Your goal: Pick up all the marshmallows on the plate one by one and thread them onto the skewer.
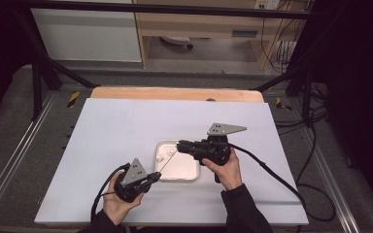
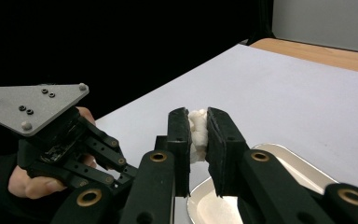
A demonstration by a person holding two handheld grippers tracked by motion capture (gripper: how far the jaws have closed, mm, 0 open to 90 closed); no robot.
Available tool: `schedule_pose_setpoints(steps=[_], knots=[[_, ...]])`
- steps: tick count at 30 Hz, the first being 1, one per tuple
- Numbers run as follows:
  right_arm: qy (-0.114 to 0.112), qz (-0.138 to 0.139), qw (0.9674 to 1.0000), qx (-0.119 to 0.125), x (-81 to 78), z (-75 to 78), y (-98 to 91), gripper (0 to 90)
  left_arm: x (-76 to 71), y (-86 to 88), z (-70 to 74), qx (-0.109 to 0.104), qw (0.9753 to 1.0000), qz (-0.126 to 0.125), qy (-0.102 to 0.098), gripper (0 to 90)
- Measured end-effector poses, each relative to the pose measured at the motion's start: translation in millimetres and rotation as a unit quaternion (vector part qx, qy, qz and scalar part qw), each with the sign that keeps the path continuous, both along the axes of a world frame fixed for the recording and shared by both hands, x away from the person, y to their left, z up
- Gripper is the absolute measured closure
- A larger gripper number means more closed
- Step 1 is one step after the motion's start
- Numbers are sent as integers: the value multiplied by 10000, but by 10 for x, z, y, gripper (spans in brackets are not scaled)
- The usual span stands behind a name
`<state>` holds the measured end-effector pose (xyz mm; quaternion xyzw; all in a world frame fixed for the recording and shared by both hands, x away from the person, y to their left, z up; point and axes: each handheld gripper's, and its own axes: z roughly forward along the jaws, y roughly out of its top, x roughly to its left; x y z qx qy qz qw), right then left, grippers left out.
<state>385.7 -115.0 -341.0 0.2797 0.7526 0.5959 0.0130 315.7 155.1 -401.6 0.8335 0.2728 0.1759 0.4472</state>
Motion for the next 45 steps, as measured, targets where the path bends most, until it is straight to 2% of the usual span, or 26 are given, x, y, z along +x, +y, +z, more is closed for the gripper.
schedule_pose_setpoints(steps=[11,16,23,28,45], knots=[[87,121,9995,284,-27,-41,56,824,-24,13,-12,-75,9996,64,-253,890],[111,248,9985,471,-57,-56,86,831,-28,1,-21,-104,9996,62,-238,891],[3,234,9988,431,-93,-85,115,834,-37,-8,-25,-124,9995,142,-236,892],[-80,187,9992,342,-115,-97,121,834,-54,-17,-18,-72,9994,146,-318,892],[-63,309,9986,427,-134,-143,158,842,-67,-35,-6,-99,9995,114,-282,893]])
